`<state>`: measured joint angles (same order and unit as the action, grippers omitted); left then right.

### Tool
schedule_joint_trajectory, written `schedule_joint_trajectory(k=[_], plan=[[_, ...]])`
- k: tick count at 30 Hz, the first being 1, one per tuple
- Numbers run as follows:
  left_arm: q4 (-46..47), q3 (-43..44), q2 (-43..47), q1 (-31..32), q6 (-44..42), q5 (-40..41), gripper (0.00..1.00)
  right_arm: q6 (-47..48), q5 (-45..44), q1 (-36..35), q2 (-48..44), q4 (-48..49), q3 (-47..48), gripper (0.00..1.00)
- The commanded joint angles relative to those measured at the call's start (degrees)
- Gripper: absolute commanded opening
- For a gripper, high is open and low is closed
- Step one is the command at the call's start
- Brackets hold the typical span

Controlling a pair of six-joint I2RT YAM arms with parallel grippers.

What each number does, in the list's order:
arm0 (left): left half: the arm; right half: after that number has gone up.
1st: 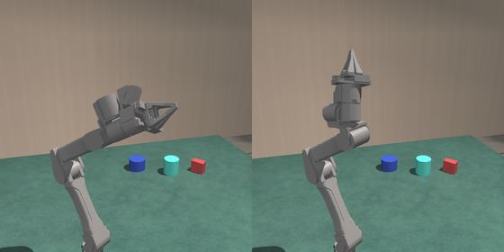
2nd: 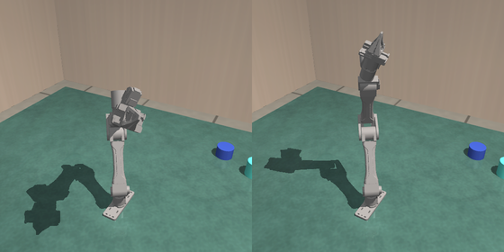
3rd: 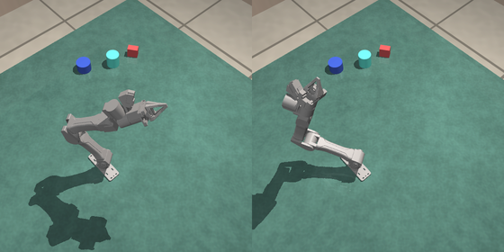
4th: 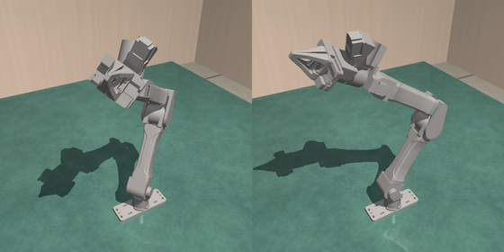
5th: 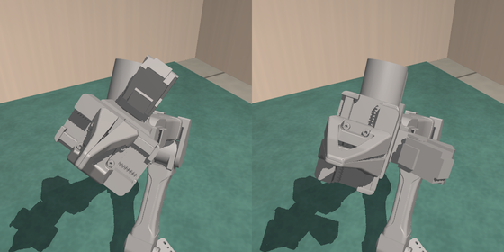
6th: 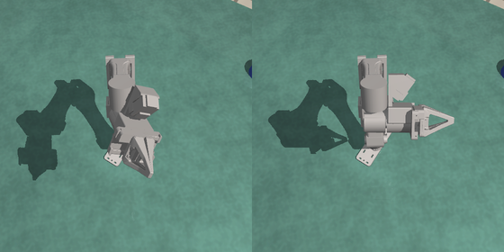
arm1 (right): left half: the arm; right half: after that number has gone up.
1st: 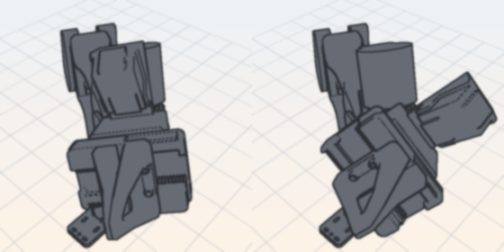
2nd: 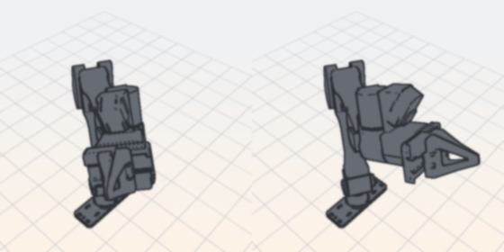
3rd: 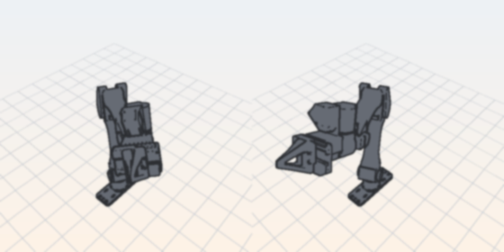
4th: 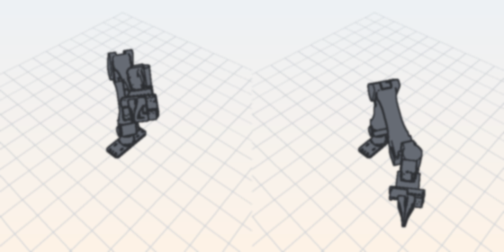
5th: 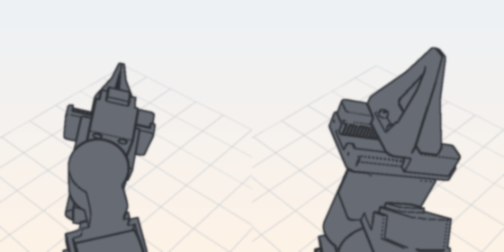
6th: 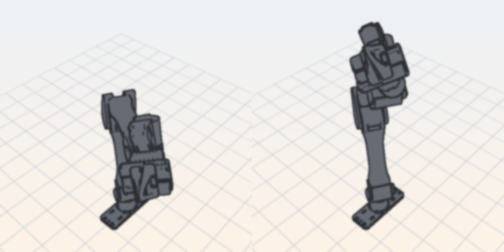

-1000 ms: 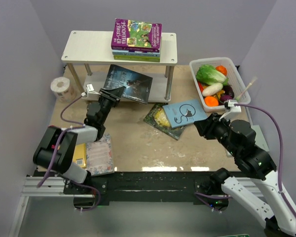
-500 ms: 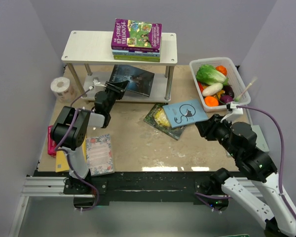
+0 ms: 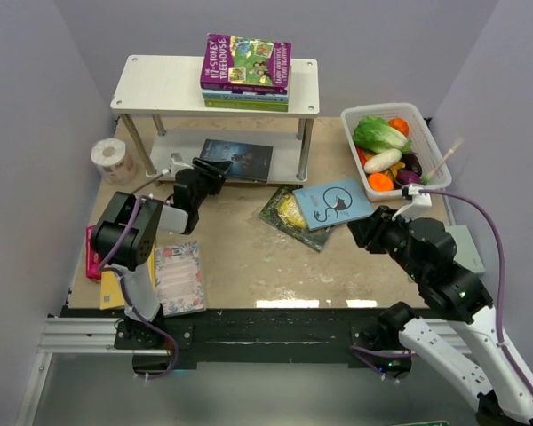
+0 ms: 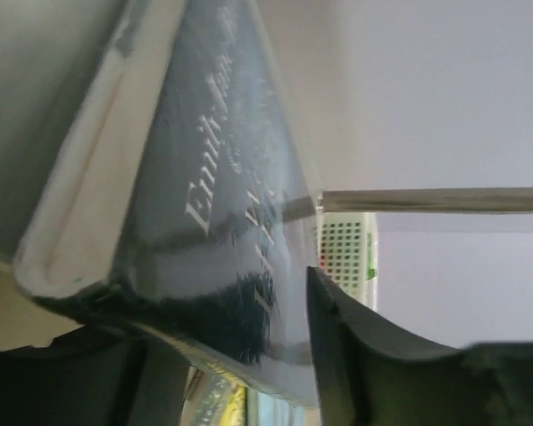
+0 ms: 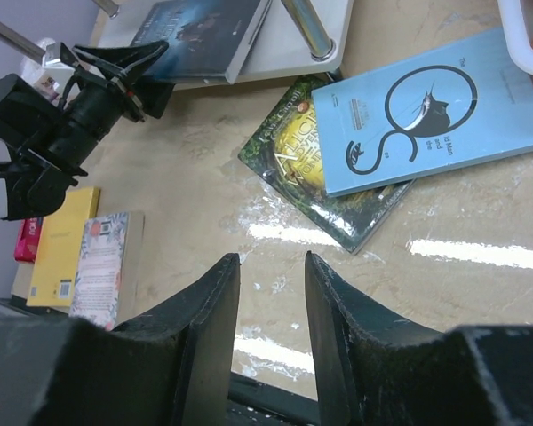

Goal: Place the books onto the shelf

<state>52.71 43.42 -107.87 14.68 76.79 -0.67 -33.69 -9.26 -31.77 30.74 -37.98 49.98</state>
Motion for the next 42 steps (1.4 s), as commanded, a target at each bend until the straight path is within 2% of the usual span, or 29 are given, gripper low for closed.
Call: schedule_joint_trajectory(k=[1,6,12,16,19,24,31,35,42], plan=[[-3.5,0.7,5.1,-0.3,-2.3,-0.5,0.71,-1.3,1.4,0.0,0.1,3.2,-1.5,0.4],[-16.2,2.9,7.3,-0.3,-6.5,-2.2,0.79,-2.3,2.7,0.0,0.0,5.5,-3.7,0.4],[-31.2,6.0,9.3,-0.3,-12.3,-3.6,0.82,-2.9,4.1,0.0,0.5,7.4,-5.6,0.41],[-42.7,10.3,6.4,-0.2,-16.7,-7.4,0.82,-3.0,4.9,0.0,1.4,8.0,-5.9,0.4],[-46.6,12.7,5.3,-0.1,-19.7,-9.9,0.82,-3.2,5.3,0.0,2.0,8.5,-6.2,0.41],[-45.2,9.9,8.1,-0.1,-20.8,-11.1,0.8,-4.1,5.8,0.0,1.5,9.4,-7.4,0.41],[-39.7,8.0,12.0,1.7,-19.4,-13.8,0.71,-4.5,6.4,0.0,1.8,9.5,-7.9,0.41],[-36.7,8.6,11.5,2.4,-17.7,-13.0,0.64,-4.6,7.2,0.0,2.5,9.1,-6.6,0.41],[-32.4,8.4,9.7,2.4,-14.7,-12.8,0.58,-4.0,6.9,0.0,1.2,6.3,-5.4,0.41]])
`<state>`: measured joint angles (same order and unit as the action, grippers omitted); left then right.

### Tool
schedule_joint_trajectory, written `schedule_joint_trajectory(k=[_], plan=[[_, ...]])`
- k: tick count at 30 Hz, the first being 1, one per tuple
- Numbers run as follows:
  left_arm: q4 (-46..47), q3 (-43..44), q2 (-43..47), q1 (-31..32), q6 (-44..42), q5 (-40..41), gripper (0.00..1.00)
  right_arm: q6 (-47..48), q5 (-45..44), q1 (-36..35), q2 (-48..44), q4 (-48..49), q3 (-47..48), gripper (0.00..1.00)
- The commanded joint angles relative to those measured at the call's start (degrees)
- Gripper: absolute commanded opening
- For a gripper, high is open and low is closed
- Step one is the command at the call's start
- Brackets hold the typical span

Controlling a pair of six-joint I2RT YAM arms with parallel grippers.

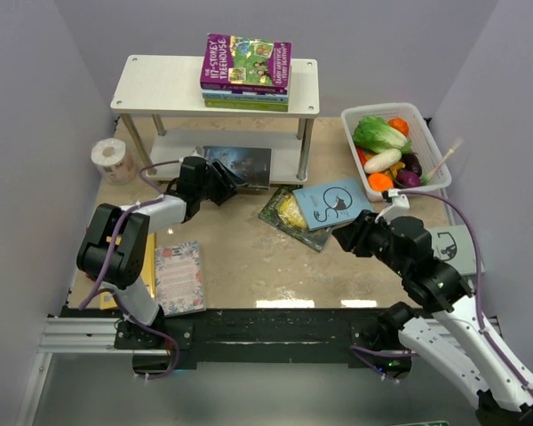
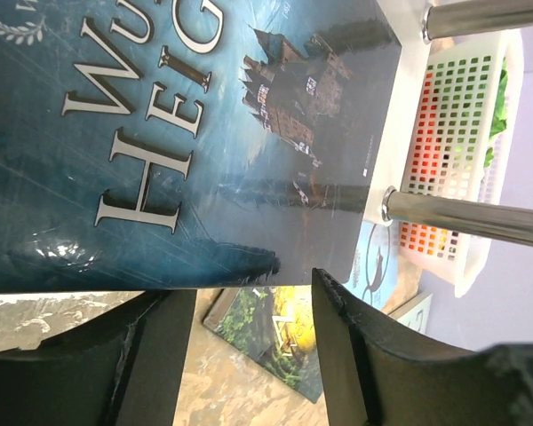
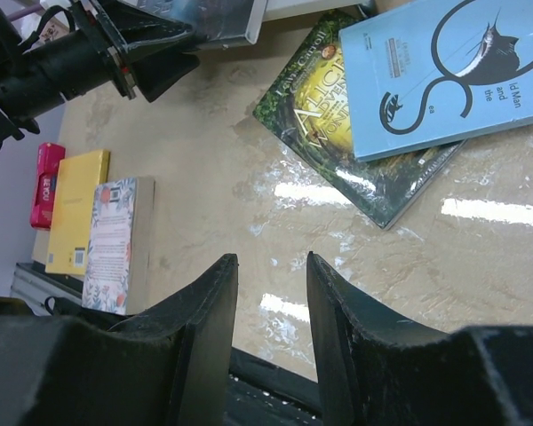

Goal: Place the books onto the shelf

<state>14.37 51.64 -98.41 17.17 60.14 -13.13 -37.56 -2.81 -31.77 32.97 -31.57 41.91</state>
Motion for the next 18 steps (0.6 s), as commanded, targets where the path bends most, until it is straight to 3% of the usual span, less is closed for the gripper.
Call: schedule_joint_trajectory(k=[1,6,18], plan=[[6.4,-0.1,0.2,-0.1,2.8,0.2,0.58,-0.2,0.3,0.0,-1.3,-0.3,2.6,0.41],[10.1,-0.7,-0.9,-0.1,5.2,-0.4,0.55,-0.4,-0.2,0.0,-3.3,-2.3,2.1,0.41],[7.2,3.6,-2.0,-0.2,2.1,-0.1,0.56,-0.6,-0.9,0.0,-3.3,-3.6,2.2,0.41]])
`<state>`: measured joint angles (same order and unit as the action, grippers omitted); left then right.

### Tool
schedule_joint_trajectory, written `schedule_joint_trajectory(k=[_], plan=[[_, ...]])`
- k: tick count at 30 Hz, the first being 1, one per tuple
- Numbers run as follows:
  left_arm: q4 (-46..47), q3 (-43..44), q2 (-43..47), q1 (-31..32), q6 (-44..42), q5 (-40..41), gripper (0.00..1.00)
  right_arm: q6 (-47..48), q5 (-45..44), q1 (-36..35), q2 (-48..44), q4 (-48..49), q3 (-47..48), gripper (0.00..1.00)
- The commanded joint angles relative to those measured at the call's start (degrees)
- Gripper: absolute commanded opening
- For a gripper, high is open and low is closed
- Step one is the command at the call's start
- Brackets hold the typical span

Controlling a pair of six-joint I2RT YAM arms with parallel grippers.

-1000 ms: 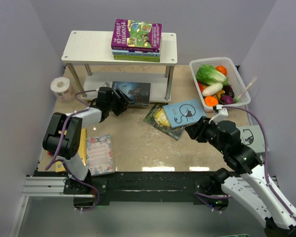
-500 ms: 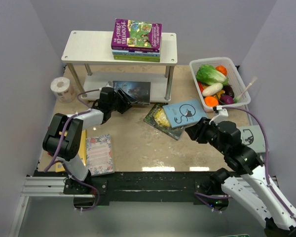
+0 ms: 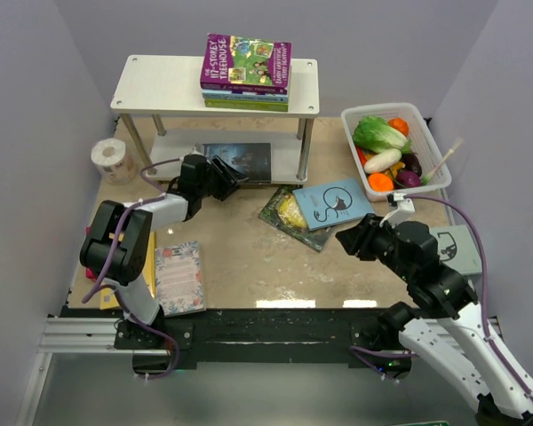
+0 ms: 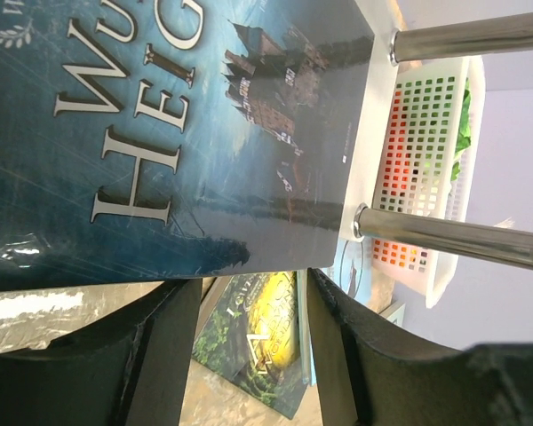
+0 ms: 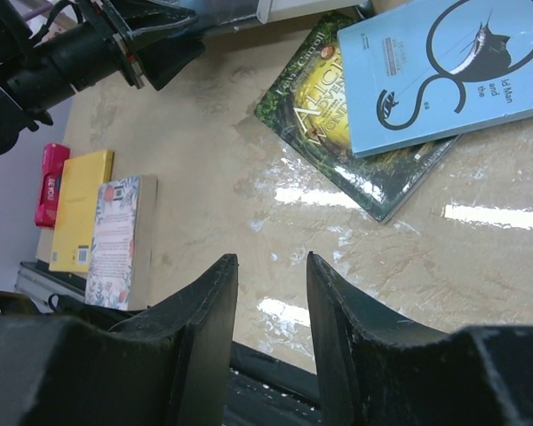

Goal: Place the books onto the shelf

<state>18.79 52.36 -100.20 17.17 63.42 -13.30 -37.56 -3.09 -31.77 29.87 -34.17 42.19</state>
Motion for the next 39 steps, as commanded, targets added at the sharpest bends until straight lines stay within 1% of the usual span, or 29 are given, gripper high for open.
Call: schedule_joint_trajectory(k=[1,4,7,8,9,11,12,13,15,17,21,23,24,25,26,27,30,31,32,33,34,35,36,37,39], plan=[[3.0,2.8,-0.5,-0.6,-0.7,-0.3,0.56,-0.6,-0.8,0.0,-0.4,-0.9,1.7,0.41],[3.5,3.6,-1.5,-0.8,-2.2,-1.1,0.56,-0.5,-0.8,0.0,-0.9,-1.2,0.3,0.41],[4.6,2.3,-1.5,-1.0,-1.5,-1.7,0.57,-2.2,-0.9,0.0,-1.5,-1.2,-1.5,0.43],[5.2,2.1,-1.3,-1.2,-1.5,-2.0,0.58,-2.3,-1.0,0.0,-1.6,-1.0,-2.4,0.45],[5.2,1.8,-1.0,-1.2,-2.2,-2.1,0.6,-3.0,-1.1,0.0,-1.8,-0.6,-3.1,0.49],[5.1,1.6,-0.3,-1.7,-3.1,-1.7,0.63,-5.2,-1.4,0.0,-2.0,0.9,-5.9,0.53],[5.0,1.6,-0.1,-2.0,-3.2,-1.6,0.66,-7.8,-1.7,0.0,-2.0,1.3,-6.9,0.6],[5.0,1.6,-0.1,-2.7,-3.0,-1.9,0.66,-9.3,-1.2,0.0,-2.0,2.7,-7.7,0.62],[5.4,2.7,-0.6,-3.2,-3.6,-3.4,0.67,-11.7,0.3,0.0,-2.1,4.5,-10.3,0.64],[3.7,3.4,-0.9,-3.3,-4.8,-3.9,0.67,-13.1,0.1,0.0,-2.1,6.4,-12.2,0.65],[4.6,0.9,0.3,-3.6,-4.7,-4.5,0.67,-15.8,-0.2,0.0,-2.0,8.5,-14.7,0.66],[5.2,-0.6,1.8,-3.6,-4.6,-5.0,0.67,-16.3,-0.5,0.0,-1.2,10.3,-16.7,0.7],[5.6,-2.9,2.5,-3.6,-3.7,-5.3,0.68,-18.0,-0.6,0.0,-0.6,11.1,-17.5,0.73],[6.3,-4.4,3.5,-3.5,-3.0,-5.7,0.68,-19.1,-0.9,0.0,0.0,13.5,-18.5,0.76],[8.7,-6.3,6.0,-3.3,-2.1,-6.0,0.68,-20.2,-0.5,0.0,1.5,15.0,-20.6,0.82],[9.9,-10.0,7.3,-3.1,-0.5,-6.4,0.68,-23.0,-0.6,0.0,2.4,16.6,-21.7,0.83],[11.5,-16.4,13.8,-1.6,1.0,-5.0,0.68,-30.4,-1.7,0.0,5.6,25.2,-27.2,0.84],[11.4,-17.6,15.4,0.0,1.0,-4.4,0.68,-32.5,-2.5,0.1,6.6,31.1,-28.8,0.84],[10.5,-18.7,18.3,0.9,0.8,-3.8,0.68,-36.1,-5.2,0.2,7.5,33.9,-32.1,0.84],[9.6,-20.4,19.9,1.7,0.6,-2.7,0.68,-38.0,-6.8,0.6,9.5,37.4,-33.5,0.83],[8.9,-21.7,21.7,3.4,0.7,-2.3,0.68,-39.2,-8.5,0.7,10.6,44.4,-36.1,0.82],[8.7,-23.0,25.6,4.2,0.8,-2.1,0.68,-41.5,-9.7,0.9,11.6,47.8,-37.1,0.82],[8.5,-25.9,27.8,4.7,1.4,-1.4,0.68,-41.8,-11.8,1.4,14.2,50.8,-37.6,0.8],[8.3,-27.4,32.7,5.8,1.4,-0.8,0.68,-41.3,-12.4,1.7,15.6,56.9,-37.6,0.8],[6.5,-30.6,37.1,6.0,0.7,0.7,0.68,-37.9,-11.8,2.8,19.9,58.6,-35.5,0.8]])
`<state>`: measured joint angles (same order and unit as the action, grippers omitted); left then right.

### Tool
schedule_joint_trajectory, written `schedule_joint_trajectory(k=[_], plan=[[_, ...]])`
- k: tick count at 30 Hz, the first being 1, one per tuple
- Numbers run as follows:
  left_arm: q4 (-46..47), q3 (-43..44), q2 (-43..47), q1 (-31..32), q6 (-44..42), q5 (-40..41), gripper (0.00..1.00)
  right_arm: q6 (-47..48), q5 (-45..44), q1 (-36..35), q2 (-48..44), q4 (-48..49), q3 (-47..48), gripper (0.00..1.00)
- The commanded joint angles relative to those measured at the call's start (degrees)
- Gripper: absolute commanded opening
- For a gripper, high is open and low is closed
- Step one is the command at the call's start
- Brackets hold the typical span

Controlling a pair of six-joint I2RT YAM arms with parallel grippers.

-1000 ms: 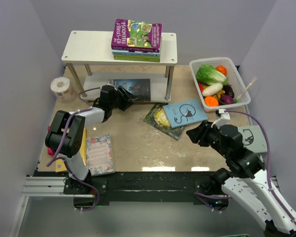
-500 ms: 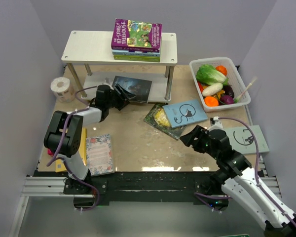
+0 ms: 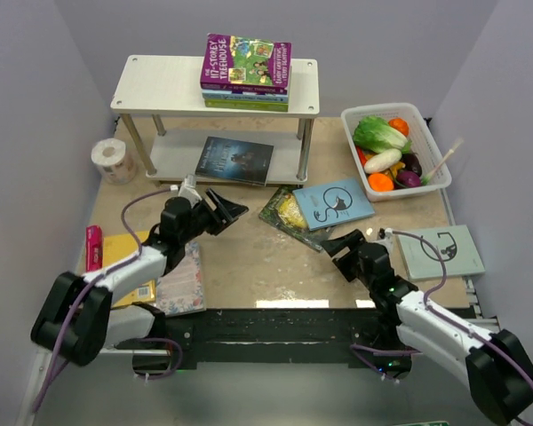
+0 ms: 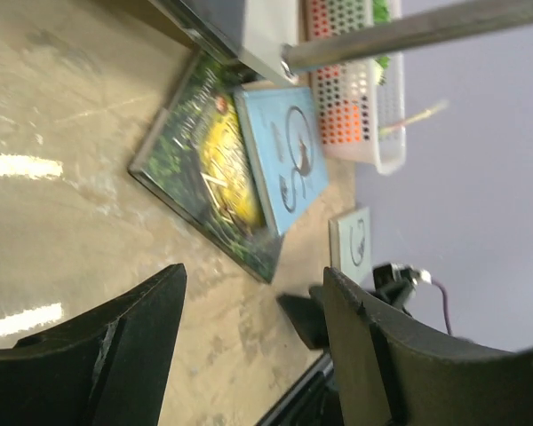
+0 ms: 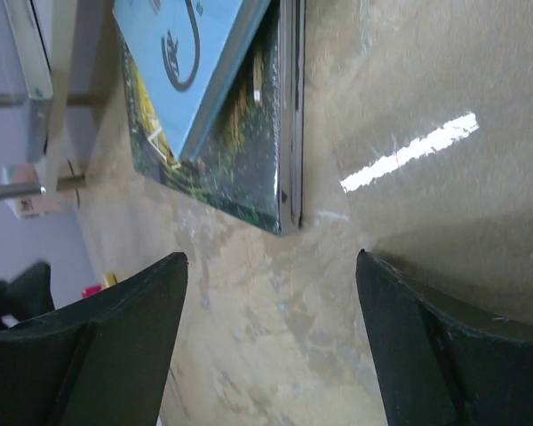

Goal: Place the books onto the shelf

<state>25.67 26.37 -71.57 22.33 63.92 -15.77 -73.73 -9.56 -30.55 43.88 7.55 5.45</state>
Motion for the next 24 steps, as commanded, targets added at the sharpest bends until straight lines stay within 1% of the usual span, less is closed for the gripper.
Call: schedule_joint_trajectory(k=[1,2,4,8,10,13,14,16,17,19,21,23,24], plan=[[-3.7,-5.0,12.6,0.9,-0.5,3.7,0.68,-0.3,-4.7,2.2,7.3,17.0,3.4,0.8],[-5.6,-5.3,14.3,0.9,-1.9,4.3,0.68,1.0,-4.2,3.4,8.3,16.8,4.1,0.8],[-9.8,-5.6,19.2,0.9,-3.0,4.8,0.68,0.6,-3.4,4.4,11.7,19.4,4.0,0.79],[-12.0,-10.0,26.4,1.0,-3.3,5.8,0.68,0.2,-1.0,7.9,19.6,25.5,4.8,0.79],[-13.0,-11.5,29.0,0.9,-3.4,5.8,0.68,-1.1,-0.1,9.0,24.6,31.7,4.3,0.78],[-15.6,-12.4,30.3,0.9,-3.8,5.9,0.68,-2.8,-0.3,10.1,30.4,34.5,6.5,0.77],[-15.9,-12.8,30.5,0.9,-4.0,5.6,0.68,-3.3,-0.9,10.8,33.9,34.7,7.1,0.77],[-16.3,-13.7,31.4,0.9,-4.0,5.7,0.68,-4.7,-1.3,11.6,37.4,40.9,6.7,0.76],[-16.5,-13.9,31.8,0.9,-4.1,5.7,0.68,-5.4,-2.2,12.3,40.6,46.3,6.3,0.75],[-17.8,-14.0,32.8,0.9,-4.3,5.7,0.68,-6.7,-2.6,13.1,43.2,50.2,6.1,0.74],[-19.0,-14.0,33.9,0.9,-4.6,5.9,0.68,-6.7,-2.0,14.2,46.4,53.7,6.9,0.7],[-19.7,-14.2,34.6,0.9,-4.6,6.0,0.68,-5.7,-2.0,14.7,47.5,57.3,7.1,0.62],[-20.2,-14.3,35.2,0.9,-4.7,6.1,0.68,-5.3,-1.9,15.0,48.4,58.3,7.4,0.51]])
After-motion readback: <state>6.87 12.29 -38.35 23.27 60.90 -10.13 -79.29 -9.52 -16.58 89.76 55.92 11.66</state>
